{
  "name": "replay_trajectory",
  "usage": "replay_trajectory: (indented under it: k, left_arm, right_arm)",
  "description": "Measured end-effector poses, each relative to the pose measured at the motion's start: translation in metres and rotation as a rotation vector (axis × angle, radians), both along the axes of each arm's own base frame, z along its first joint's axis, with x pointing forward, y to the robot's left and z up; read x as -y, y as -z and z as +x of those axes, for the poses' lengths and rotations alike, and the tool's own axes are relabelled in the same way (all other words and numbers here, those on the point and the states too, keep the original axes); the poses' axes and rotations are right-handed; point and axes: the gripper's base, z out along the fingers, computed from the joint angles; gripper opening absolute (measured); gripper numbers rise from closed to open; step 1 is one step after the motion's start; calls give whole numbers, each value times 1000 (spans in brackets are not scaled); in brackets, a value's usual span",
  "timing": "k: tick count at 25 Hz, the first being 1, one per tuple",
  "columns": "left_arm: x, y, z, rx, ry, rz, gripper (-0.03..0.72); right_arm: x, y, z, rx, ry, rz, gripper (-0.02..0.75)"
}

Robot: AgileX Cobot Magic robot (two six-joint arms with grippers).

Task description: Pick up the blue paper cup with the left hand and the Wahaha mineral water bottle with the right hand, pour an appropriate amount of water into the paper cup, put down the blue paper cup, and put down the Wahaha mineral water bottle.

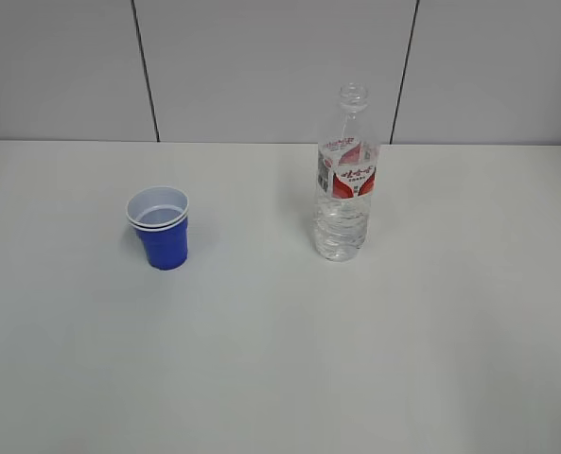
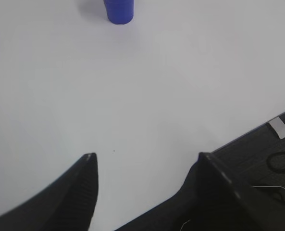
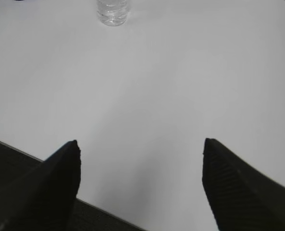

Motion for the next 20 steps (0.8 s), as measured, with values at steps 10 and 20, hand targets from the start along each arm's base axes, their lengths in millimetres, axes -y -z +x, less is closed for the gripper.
replay_trajectory:
  k: [10, 20]
  left_arm:
    - [0, 0, 0, 0, 0, 0, 478]
    - [-4, -1, -5, 33, -45, -19, 477]
  right_arm:
    - [0, 0, 0, 0, 0, 0, 589]
    - [0, 0, -1, 1, 78, 0, 589]
